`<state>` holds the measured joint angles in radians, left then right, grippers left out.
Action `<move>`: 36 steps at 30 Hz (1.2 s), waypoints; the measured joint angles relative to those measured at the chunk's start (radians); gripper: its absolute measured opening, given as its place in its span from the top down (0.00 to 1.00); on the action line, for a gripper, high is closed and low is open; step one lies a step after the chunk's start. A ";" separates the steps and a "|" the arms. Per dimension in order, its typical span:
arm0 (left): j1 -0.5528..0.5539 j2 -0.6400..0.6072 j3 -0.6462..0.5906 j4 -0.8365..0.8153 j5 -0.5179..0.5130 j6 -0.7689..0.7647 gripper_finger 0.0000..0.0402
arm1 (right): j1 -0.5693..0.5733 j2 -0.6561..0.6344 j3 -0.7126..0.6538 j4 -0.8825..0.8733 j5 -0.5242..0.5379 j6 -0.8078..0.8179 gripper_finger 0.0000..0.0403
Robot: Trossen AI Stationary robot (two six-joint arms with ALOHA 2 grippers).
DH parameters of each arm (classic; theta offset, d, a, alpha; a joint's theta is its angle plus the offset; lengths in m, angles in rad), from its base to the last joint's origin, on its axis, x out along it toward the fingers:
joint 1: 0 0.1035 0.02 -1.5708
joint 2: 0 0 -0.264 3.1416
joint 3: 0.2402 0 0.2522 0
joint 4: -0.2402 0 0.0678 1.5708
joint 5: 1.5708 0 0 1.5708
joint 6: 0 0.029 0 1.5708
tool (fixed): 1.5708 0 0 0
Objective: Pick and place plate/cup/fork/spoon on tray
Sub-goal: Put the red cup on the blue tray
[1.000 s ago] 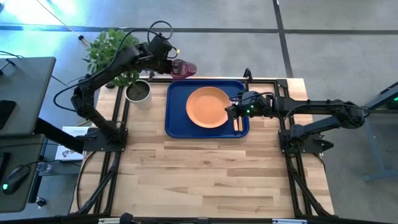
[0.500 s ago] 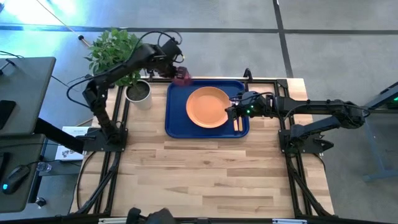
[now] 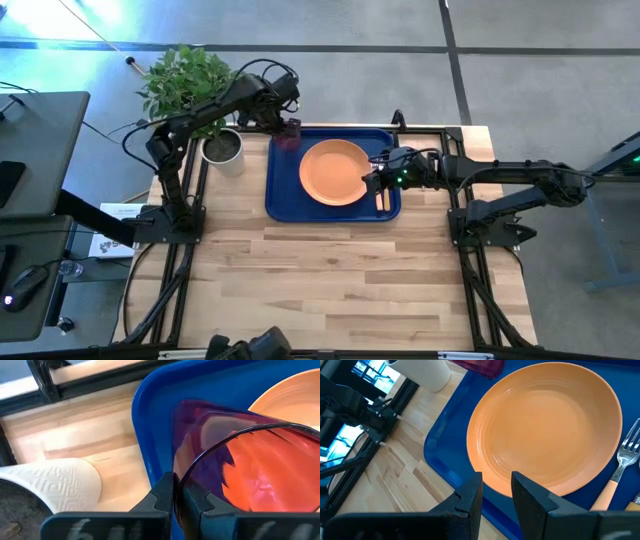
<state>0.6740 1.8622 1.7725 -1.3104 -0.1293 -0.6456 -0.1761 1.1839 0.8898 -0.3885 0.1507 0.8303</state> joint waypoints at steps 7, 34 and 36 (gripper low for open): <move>0.010 0.008 0.000 -0.006 0.040 -0.005 0.99 | 0.000 0.000 0.000 -0.006 -0.001 -0.001 0.77; 0.014 0.015 -0.010 -0.032 0.049 -0.006 0.99 | 0.000 0.000 0.000 -0.034 -0.039 -0.002 0.77; 0.014 0.029 -0.010 -0.037 0.060 -0.005 0.99 | 0.000 0.000 0.000 -0.034 -0.039 -0.002 0.77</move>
<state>0.6880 1.8912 1.7630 -1.3470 -0.0692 -0.6505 -0.1761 1.1839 0.8898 -0.4229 0.1120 0.8284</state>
